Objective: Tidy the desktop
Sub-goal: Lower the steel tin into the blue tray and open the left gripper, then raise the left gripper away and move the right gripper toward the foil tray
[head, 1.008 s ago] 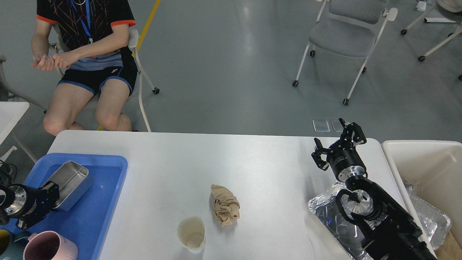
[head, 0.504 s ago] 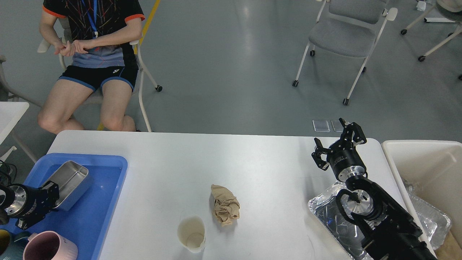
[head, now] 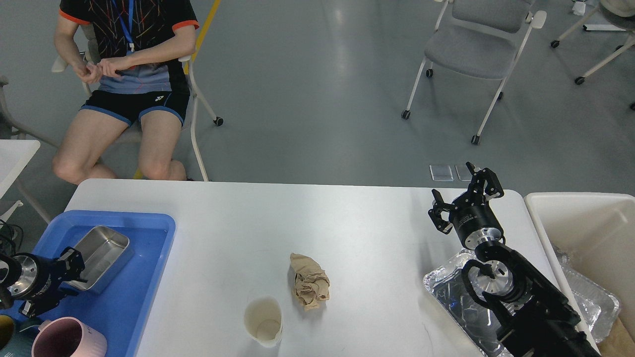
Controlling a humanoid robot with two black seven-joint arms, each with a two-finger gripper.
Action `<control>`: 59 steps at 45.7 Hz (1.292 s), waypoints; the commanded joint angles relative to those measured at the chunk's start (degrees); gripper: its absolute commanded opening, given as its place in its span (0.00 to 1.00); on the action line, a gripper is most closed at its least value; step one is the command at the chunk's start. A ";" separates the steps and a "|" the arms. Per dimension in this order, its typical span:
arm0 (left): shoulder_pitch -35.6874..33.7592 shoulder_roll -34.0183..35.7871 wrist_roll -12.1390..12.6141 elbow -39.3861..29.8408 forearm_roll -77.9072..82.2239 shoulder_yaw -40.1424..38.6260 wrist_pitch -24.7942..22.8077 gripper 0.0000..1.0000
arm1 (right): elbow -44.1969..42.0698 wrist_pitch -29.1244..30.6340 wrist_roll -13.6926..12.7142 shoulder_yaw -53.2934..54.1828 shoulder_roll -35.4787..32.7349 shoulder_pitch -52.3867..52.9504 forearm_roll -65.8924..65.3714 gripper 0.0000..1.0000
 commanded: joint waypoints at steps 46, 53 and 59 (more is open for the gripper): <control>-10.38 -0.69 -0.88 -0.79 -10.89 -18.97 -5.73 0.97 | 0.08 -0.21 0.00 -0.09 0.70 0.70 0.00 1.00; -10.03 -10.97 -3.59 -0.70 -12.48 -31.28 -3.89 0.97 | 0.00 -0.21 0.00 -0.09 0.70 0.70 0.00 1.00; -9.67 -20.12 -15.00 -0.79 -12.22 -34.72 2.88 0.97 | 0.00 -0.21 0.00 -0.09 0.62 0.70 0.00 1.00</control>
